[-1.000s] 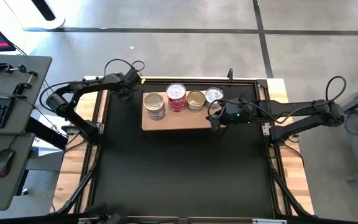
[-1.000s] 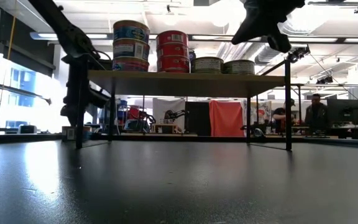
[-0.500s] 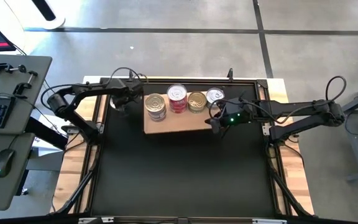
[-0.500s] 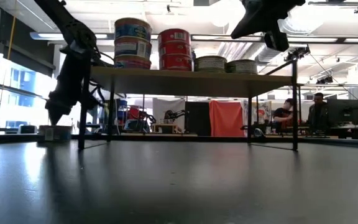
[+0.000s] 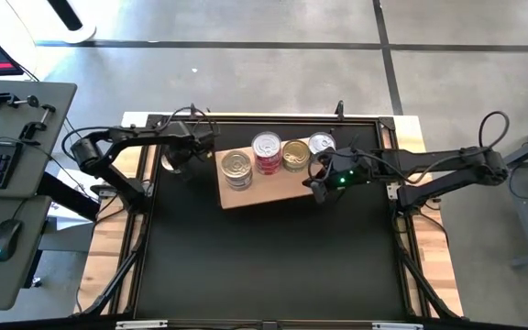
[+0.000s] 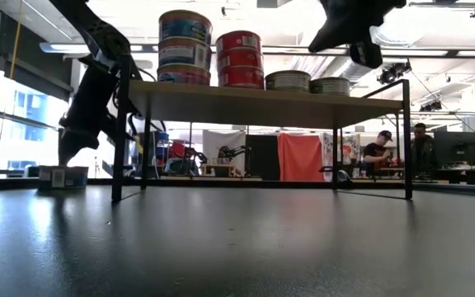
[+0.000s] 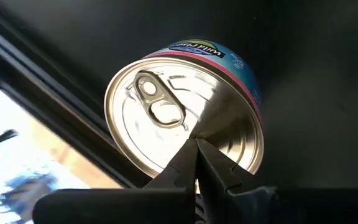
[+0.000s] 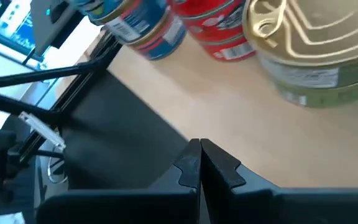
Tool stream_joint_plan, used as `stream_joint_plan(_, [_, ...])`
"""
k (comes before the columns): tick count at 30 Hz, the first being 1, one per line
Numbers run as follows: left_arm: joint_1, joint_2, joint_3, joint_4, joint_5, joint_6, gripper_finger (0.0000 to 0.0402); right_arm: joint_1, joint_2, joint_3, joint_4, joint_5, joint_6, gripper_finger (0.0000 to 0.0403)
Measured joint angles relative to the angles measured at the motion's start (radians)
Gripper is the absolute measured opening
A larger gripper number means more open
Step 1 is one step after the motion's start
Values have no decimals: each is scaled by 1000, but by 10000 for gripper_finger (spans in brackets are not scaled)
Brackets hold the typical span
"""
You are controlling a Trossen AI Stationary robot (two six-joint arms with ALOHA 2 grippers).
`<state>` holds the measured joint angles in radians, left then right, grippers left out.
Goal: Stack canned seafood by type on shelf
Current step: Move the blue and red tuna can to the center of the table
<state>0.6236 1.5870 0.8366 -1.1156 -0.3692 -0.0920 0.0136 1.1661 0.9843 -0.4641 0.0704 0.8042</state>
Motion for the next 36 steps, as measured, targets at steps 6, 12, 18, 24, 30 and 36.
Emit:
stream_joint_plan(6, [87,-32,32,-2,102,33,0,-8,0,0,-191,59,78,0])
stream_joint_plan(12, [153,-81,43,48,196,51,0,2,-2,21,-347,199,139,0])
stream_joint_plan(18, [181,-89,44,92,257,54,0,-50,-2,74,-454,306,130,0])
stream_joint_plan(24, [181,-90,45,92,285,74,0,-92,-2,82,-563,264,111,0])
stream_joint_plan(30, [153,-97,28,68,290,33,0,-92,-2,82,-589,262,104,0])
stream_joint_plan(36, [52,-115,1,47,345,-64,0,-92,-2,82,-611,261,104,0])
